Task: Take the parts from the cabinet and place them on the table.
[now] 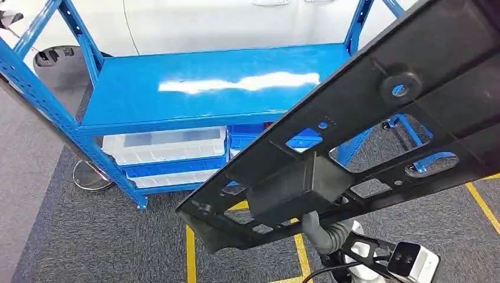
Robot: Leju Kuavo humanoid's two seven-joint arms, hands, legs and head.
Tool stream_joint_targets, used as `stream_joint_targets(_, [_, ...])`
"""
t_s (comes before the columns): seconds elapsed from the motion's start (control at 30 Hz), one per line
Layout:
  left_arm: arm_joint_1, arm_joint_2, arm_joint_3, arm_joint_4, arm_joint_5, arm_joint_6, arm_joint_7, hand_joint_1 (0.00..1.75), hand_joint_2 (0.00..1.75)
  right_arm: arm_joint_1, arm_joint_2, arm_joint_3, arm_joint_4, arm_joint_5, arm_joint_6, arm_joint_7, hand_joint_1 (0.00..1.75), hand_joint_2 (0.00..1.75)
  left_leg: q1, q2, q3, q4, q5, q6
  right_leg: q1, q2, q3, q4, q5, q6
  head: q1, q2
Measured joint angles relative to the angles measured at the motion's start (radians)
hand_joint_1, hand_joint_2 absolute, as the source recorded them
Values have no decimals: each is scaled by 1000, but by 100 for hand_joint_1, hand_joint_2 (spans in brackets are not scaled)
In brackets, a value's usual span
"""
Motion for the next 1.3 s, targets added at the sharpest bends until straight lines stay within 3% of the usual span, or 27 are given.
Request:
stream_joint_targets(0.03, [0,0,0,0,0,0,0,0,175,1,2,-2,0,2,0,0,175,175,0,0,-18,7,8,-2,-2,0,19,-4,35,1,0,0])
stream_joint_targets(0.1, [0,-1,0,0,-2,0,-1,0,175,1,2,-3,0,2,-1,0,175,175,0,0,-48,23,19,-7,-4,0,110,-122,110,-3,0,0])
stream_joint_targets(0.13, [0,-1,0,0,-2,0,-1,0,175,1,5,-4,0,2,-1,0,175,175,0,-1,-58,31,24,-10,-4,0,173,-210,121,-8,0,0])
stream_joint_targets(0.2, [0,-1,0,0,-3,0,-3,0,175,-1,10,-4,0,3,-2,0,175,175,-4,-2,-70,40,32,-20,4,1,241,-331,69,-17,-2,0])
stream_joint_targets(0.3, [0,-1,0,0,-3,-2,-7,0,175,3,14,-9,0,3,1,0,175,175,-3,-3,-74,28,65,-39,7,1,221,-331,92,-35,1,0])
stream_joint_targets(0.33, [0,-1,2,0,-2,-2,-7,0,175,5,16,-10,0,2,3,0,175,175,1,-4,-83,35,53,-42,-3,-3,214,-341,102,-45,2,0])
stream_joint_targets(0.4, [5,-3,5,0,2,0,-7,0,175,5,21,-12,-1,1,10,0,175,175,4,-6,-109,117,-52,-51,-2,-3,191,-341,123,-58,-7,0])
stream_joint_targets(0.47, [3,-5,7,0,5,4,-3,0,175,6,24,-14,-1,1,17,0,175,175,6,-6,-147,272,-147,-59,1,-4,166,-340,143,-60,-6,0])
stream_joint_targets(0.5, [2,-5,8,0,6,5,1,0,175,6,24,-14,-1,2,17,0,175,175,6,-6,-157,328,-149,-62,2,-5,154,-338,152,-59,-6,0])
stream_joint_targets(0.53, [3,-5,9,0,6,5,3,0,175,6,24,-15,-1,5,17,0,175,175,6,-6,-151,351,-118,-62,2,-5,140,-336,161,-58,-6,0])
stream_joint_targets(0.57, [3,-5,11,0,6,5,5,0,175,6,24,-16,-1,7,16,0,175,175,6,-6,-124,327,-76,-62,2,-5,128,-333,169,-56,-6,0])
stream_joint_targets(0.6, [3,-5,13,0,6,5,5,0,175,6,24,-18,-1,10,15,0,175,175,6,-6,-78,265,-40,-59,2,-5,118,-331,177,-53,-6,0])
stream_joint_targets(0.63, [2,-5,14,0,6,5,5,0,175,6,24,-18,-1,13,14,0,175,175,6,-6,-12,166,-22,-55,2,-4,110,-328,183,-50,-6,0])
stream_joint_targets(0.67, [1,-5,14,0,6,5,5,0,175,6,24,-18,-1,15,14,0,175,175,6,-6,40,88,-35,-52,2,-4,108,-326,187,-47,-6,0])
stream_joint_targets(0.7, [-1,-5,15,0,6,4,5,0,175,5,24,-18,-3,17,14,0,175,175,0,-7,91,7,-72,-46,7,-4,104,-324,193,-39,-6,0])
stream_joint_targets(0.8, [-1,-5,19,0,6,4,6,0,175,4,24,-19,-7,19,14,0,175,175,-5,-8,79,0,-70,-31,4,-7,101,-327,212,-20,-5,0])
stream_joint_targets(0.83, [1,-5,21,0,6,4,8,0,175,4,24,-19,-8,19,13,0,175,175,2,-6,75,-8,-59,-19,6,-6,98,-326,214,-13,-5,0])
stream_joint_targets(0.87, [0,-5,23,0,6,4,10,0,175,5,24,-21,-9,19,11,0,175,175,4,-2,70,-10,-52,-12,1,-2,88,-307,192,-10,-6,0])
stream_joint_targets(0.9, [-1,-5,23,0,6,4,13,0,175,4,24,-21,-10,19,11,0,175,175,4,-2,62,-9,-45,-3,1,-1,68,-257,148,-8,-1,0])
stream_joint_targets(0.97, [0,-5,23,0,5,2,18,0,175,5,23,-23,-10,19,5,0,175,175,1,-1,41,-8,-30,0,-1,-1,-3,-77,49,-1,-1,0])
stream_joint_targets(1.0, [0,-5,24,0,5,2,21,0,175,6,23,-23,-9,17,5,0,175,175,0,1,32,-6,-25,0,-2,-1,-24,-14,24,1,-1,0])
stream_joint_targets(1.03, [1,-5,24,0,5,2,24,0,175,6,22,-25,-8,13,5,0,175,175,-1,7,24,-4,-20,1,-3,-1,-23,5,24,1,-1,0])
stream_joint_targets(1.07, [1,-5,24,0,5,2,29,0,175,6,22,-27,-7,9,5,0,175,175,-2,8,21,-2,-18,0,-3,-1,3,-27,43,-1,-1,0])
stream_joint_targets(1.13, [1,-5,25,0,2,11,44,0,175,4,21,-28,-7,3,9,0,175,175,-4,19,15,6,-16,-3,-1,-11,123,-215,118,-12,-1,0])
stream_joint_targets(1.17, [1,-5,25,0,2,14,47,0,175,1,21,-28,-7,1,13,0,175,175,-5,23,15,10,-16,-4,4,-40,175,-299,137,-21,-1,0])
stream_joint_targets(1.2, [0,-5,25,0,2,16,50,0,175,-4,21,-28,-7,2,19,0,175,175,-13,29,11,15,-16,-12,16,-61,182,-327,122,-29,-2,0])
stream_joint_targets(1.3, [-2,3,27,0,1,32,58,0,175,-7,20,-21,-11,32,-5,0,175,175,-11,53,9,11,-10,-25,17,-33,168,-324,134,-45,-2,0])
